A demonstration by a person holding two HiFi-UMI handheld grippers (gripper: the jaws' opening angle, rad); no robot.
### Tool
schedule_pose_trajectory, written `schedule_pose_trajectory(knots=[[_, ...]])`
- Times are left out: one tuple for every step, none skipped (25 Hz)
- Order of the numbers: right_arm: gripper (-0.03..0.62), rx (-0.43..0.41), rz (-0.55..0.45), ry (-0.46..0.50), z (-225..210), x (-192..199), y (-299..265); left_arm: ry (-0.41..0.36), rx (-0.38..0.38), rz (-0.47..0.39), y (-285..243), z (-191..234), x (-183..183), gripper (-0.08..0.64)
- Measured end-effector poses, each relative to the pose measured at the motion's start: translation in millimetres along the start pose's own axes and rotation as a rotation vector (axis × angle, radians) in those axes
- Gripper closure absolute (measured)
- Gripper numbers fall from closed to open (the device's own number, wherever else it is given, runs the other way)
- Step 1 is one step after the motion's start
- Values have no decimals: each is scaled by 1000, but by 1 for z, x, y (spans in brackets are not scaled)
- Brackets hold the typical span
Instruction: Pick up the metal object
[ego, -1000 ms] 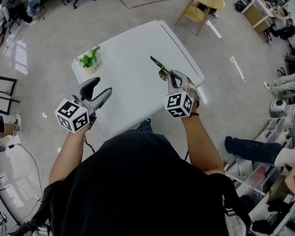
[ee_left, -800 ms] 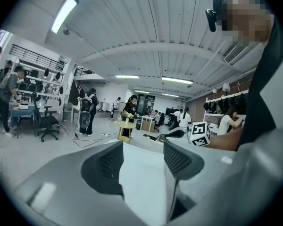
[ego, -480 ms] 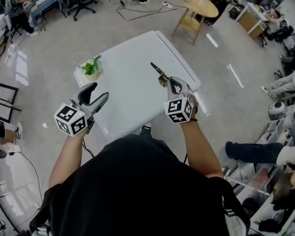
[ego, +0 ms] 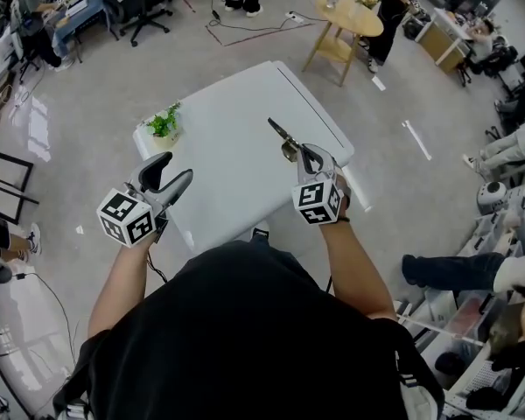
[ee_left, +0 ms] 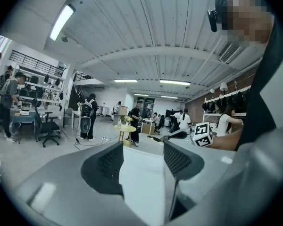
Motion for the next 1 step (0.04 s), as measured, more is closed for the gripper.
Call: schedule_pose_trajectory(knots=[[561,-1,0,-2,1,1,3,1,0,0,1,-2,1,175]])
Point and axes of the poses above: the fingertips, and each gripper's own axes: y backward along the fingers, z to its left, x out of its underside, the point moved 5 cm from there along y, backward along the fingers, and after that the axes turned 2 degrees about x, right-handed, at the moved point
